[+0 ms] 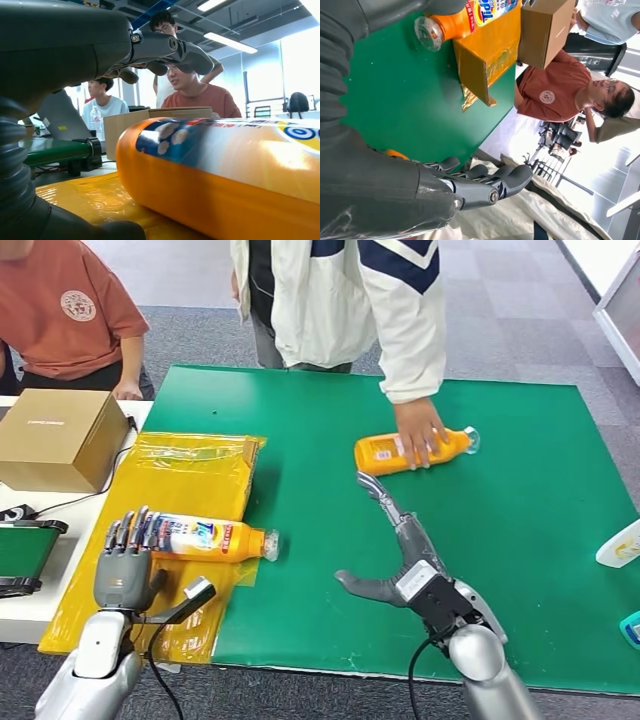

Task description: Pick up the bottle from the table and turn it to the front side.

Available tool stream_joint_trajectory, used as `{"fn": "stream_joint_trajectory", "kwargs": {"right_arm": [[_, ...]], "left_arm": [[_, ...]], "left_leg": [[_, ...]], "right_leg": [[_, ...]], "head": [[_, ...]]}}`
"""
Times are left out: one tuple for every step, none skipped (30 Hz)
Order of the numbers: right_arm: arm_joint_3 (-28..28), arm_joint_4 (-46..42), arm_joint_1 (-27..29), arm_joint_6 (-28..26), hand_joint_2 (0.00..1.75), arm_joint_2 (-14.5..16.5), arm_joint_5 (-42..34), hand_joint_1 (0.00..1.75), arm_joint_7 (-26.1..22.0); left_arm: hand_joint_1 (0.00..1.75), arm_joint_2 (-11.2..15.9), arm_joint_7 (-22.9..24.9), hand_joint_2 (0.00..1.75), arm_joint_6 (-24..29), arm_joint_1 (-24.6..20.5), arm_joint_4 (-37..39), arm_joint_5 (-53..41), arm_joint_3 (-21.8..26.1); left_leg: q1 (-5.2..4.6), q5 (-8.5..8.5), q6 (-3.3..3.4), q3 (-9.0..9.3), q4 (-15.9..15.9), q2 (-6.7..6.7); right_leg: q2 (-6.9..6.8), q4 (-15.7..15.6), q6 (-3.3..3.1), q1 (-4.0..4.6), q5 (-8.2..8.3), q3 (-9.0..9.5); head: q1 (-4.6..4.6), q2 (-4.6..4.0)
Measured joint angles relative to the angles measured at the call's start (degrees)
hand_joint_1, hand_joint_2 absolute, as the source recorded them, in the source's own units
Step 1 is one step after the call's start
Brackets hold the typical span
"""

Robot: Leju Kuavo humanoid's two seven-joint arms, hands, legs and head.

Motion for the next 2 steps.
{"fn": "stream_joint_trajectory", "kwargs": {"right_arm": [[0.0,0.0,0.1,-0.1,1.75,0.0,0.1,0.00,0.0],[0.0,0.0,0.2,-0.1,1.75,0.0,0.1,0.00,0.0]], "left_arm": [[0.00,-0.2,-1.1,1.75,0.3,0.2,-0.2,1.8,0.0],[0.00,-0.3,-1.7,1.75,0.5,0.3,-0.2,2.6,0.0]], "left_leg": [[0.00,0.00,0.00,0.00,0.0,0.00],[0.00,0.00,0.00,0.00,0.0,0.00]], "right_leg": [[0.00,0.0,0.00,0.00,0.00,0.00],[0.00,0.0,0.00,0.00,0.00,0.00]], "head": [[0.00,0.00],[0.00,0.00]]}}
